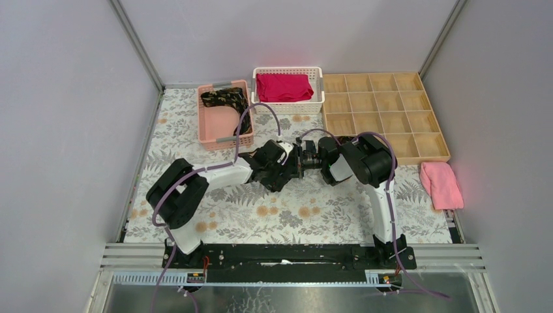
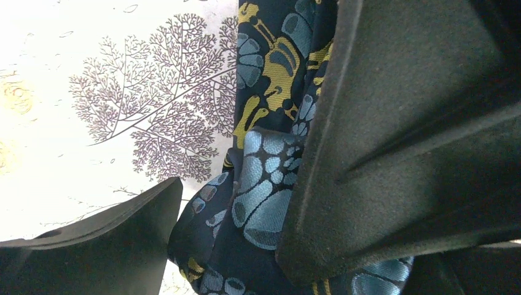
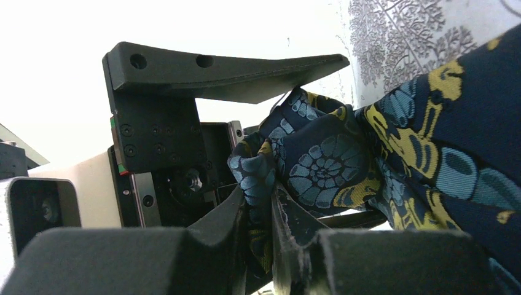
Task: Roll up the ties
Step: Roll the tie at the center of the board.
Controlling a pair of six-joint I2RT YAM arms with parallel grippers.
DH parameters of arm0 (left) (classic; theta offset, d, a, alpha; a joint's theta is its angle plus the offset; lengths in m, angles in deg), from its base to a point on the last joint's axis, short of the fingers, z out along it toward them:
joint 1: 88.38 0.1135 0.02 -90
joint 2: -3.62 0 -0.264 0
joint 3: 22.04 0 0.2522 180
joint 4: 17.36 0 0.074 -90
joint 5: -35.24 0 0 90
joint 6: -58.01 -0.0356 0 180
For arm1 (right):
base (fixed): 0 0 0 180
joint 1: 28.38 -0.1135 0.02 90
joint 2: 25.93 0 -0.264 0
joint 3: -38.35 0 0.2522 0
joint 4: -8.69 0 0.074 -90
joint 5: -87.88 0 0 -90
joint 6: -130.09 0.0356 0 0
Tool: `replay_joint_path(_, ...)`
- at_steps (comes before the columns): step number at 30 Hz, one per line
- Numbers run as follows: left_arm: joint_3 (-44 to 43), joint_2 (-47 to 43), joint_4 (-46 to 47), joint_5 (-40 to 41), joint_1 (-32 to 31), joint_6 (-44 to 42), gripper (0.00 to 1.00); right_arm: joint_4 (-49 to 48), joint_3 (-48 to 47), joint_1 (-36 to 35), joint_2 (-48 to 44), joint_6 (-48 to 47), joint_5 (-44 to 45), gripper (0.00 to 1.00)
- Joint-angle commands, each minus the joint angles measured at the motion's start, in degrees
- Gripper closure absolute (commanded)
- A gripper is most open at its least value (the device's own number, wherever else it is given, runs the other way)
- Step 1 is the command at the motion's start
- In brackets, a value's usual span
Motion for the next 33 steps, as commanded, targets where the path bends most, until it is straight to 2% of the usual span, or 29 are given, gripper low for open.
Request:
replay_joint_path(1,-1.6,3.7,1.0,0.6,1.9,0.9,0.01,-3.0,-1.4,0.7,0.8,0.6,-3.8,0.80)
replay_joint_path(4,-1.8,4.2,0.1,0.1,1.9,1.5,0.01,-2.7,-2.0,0.7,1.0,0.8,-3.7,0.81)
replay_joint_path(6,-1.4,2.8,-0.1,-0.1,1.9,2.0,0.05,-2.1,-2.2,0.7,1.1,0.5,-3.5,0.83)
replay_joint_path(10,-0.8,-0.8,-0.9,0.2,1.9,3.4,0.48,-1.8,-2.3,0.7,1.4,0.3,-3.2,0.85)
replay_joint_path(12,-0.5,-1.5,-0.9,-2.1,1.9,3.5,0.60,-1.8,-2.3,0.8,1.4,0.2,-3.0,0.85)
replay_joint_path(14,-0.5,-1.0,-1.4,-3.8,1.9,3.5,0.66,-2.0,-2.3,0.8,1.4,0.4,-2.8,0.86)
replay_joint_path(16,-0.9,0.2,-2.6,-3.6,2.0,3.4,0.61,-2.1,-2.3,0.8,1.3,0.5,-2.7,0.86)
replay_joint_path(17,-1.5,1.0,-3.2,-3.1,2.0,3.3,0.53,-2.1,-2.3,0.8,1.3,0.5,-2.8,0.86)
replay_joint_path(20,-3.2,3.2,-4.8,0.0,1.9,3.7,0.21,-1.9,-2.4,0.9,1.4,0.5,-2.9,0.85)
replay_joint_path(22,-3.8,3.8,-4.9,1.1,1.9,3.7,0.12,-1.9,-2.3,0.8,1.5,0.5,-3.0,0.86)
replay_joint_path(26,-4.4,3.3,-3.9,-0.4,2.0,3.1,0.03,-2.4,-2.0,0.8,1.7,0.6,-3.2,0.86)
replay_joint_path(33,-7.0,5.6,-3.0,-4.5,1.5,2.7,0.01,-2.8,-2.2,0.8,1.6,1.1,-3.3,0.86)
